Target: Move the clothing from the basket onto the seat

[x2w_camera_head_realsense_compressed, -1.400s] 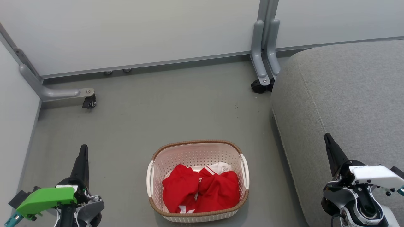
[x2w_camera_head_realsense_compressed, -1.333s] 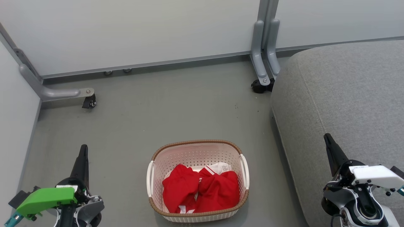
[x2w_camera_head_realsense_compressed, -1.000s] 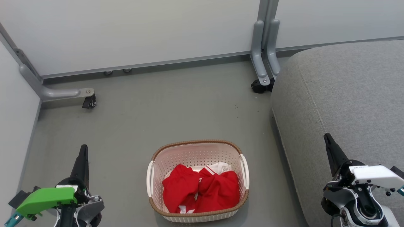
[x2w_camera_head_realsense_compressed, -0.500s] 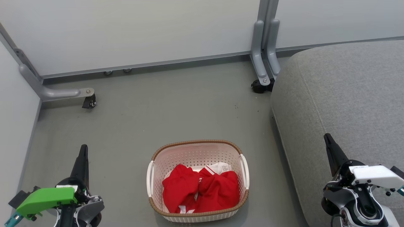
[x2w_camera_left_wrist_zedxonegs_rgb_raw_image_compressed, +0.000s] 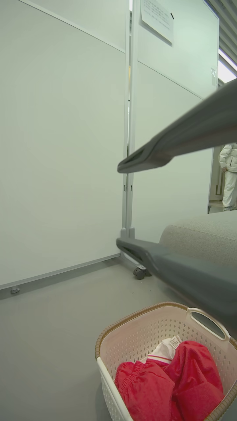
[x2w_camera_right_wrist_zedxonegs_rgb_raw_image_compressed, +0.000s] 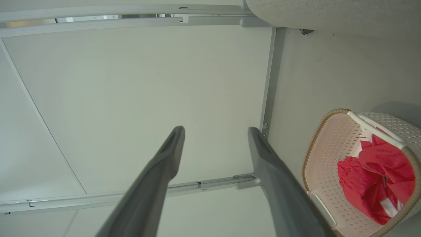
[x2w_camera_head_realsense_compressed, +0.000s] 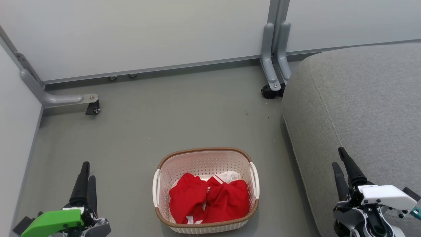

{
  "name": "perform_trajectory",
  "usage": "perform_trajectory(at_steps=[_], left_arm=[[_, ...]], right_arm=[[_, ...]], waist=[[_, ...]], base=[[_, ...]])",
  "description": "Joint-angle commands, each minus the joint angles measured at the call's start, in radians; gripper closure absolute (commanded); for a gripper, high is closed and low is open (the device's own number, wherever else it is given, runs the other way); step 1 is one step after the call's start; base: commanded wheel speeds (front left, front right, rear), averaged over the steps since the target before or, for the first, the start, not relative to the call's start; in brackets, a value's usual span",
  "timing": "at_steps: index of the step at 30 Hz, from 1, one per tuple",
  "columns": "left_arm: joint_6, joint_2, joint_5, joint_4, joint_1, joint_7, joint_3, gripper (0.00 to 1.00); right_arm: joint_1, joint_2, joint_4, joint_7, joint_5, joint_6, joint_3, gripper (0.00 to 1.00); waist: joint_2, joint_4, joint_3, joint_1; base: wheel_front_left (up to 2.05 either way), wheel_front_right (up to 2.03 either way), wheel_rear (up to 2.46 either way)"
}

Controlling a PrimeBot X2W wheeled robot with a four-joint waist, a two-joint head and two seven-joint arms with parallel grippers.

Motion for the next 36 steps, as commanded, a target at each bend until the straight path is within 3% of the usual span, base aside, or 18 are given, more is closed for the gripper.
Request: perform_trajectory(at_steps=[1, 12, 28, 36], left_arm=[[0.000, 0.004, 0.012, -0.024, -0.005, -0.012, 0.006, 0.00], [-0.001, 0.005, 0.107, -0.017, 0.005, -0.061, 0.051, 0.00], [-0.001, 0.008, 0.329, -0.108, 0.007, -0.124, 0.112, 0.00], [-0.001, 0.008, 0.533, -0.175, 0.030, -0.153, 0.085, 0.00]], right_arm=[[-0.013, -0.005, -0.021, -0.014, -0.018, 0.000, 0.004, 0.00], [-0.024, -0.007, -0.033, -0.063, -0.188, 0.000, -0.017, 0.00], [-0.057, -0.027, -0.151, -0.127, -0.679, 0.000, 0.038, 0.00], [-0.050, -0.027, -0.200, -0.156, -0.883, 0.000, 0.055, 0.00]], waist=[[-0.0001, 0.000, -0.002, 0.0000], [-0.0001, -0.002, -0.007, 0.0000], [-0.0001, -0.002, 0.001, 0.0000], [-0.0001, -0.003, -0.005, 0.0000]], base=[[0.00, 0.00, 0.00], [0.00, 0.00, 0.00], [0.00, 0.00, 0.00], [0.00, 0.00, 0.00]])
